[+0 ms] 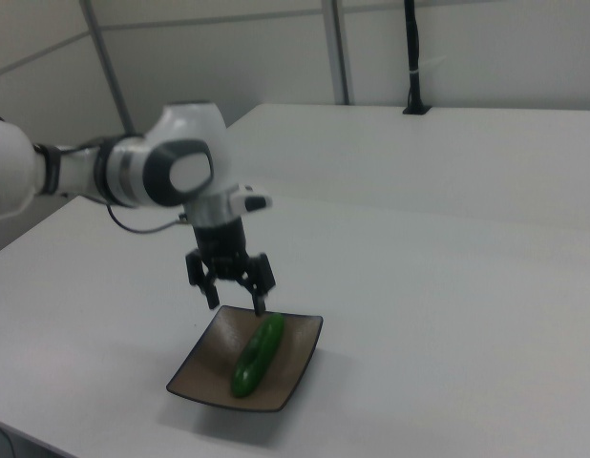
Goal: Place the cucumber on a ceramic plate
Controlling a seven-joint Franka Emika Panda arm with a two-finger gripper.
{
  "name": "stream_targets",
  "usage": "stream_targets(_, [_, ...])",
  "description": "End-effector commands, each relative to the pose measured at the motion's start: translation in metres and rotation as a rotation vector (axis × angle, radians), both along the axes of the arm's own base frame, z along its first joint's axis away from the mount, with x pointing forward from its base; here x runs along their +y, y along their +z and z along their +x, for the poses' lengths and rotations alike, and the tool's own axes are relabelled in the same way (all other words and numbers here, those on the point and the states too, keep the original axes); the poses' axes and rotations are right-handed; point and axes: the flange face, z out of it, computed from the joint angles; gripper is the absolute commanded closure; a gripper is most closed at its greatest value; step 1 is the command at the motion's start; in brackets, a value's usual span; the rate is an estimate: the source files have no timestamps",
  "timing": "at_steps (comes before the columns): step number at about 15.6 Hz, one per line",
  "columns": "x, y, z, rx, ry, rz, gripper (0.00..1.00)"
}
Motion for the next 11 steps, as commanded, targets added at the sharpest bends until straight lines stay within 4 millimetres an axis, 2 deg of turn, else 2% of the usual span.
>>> stream_targets(1, [0.028,0.059,0.009,-0.020,0.035,-0.005,0.00])
stream_targets(4, [0.033,0.118,0.015,-0.041,0.004,0.007,0.00])
stream_targets(6, [0.058,0.149,0.012,-0.058,-0.009,0.025,0.00])
stream_targets(9, [0.076,0.185,0.008,-0.087,-0.070,0.035,0.00])
stream_targets(11, [0.081,0.196,0.003,-0.077,-0.082,0.058,0.00])
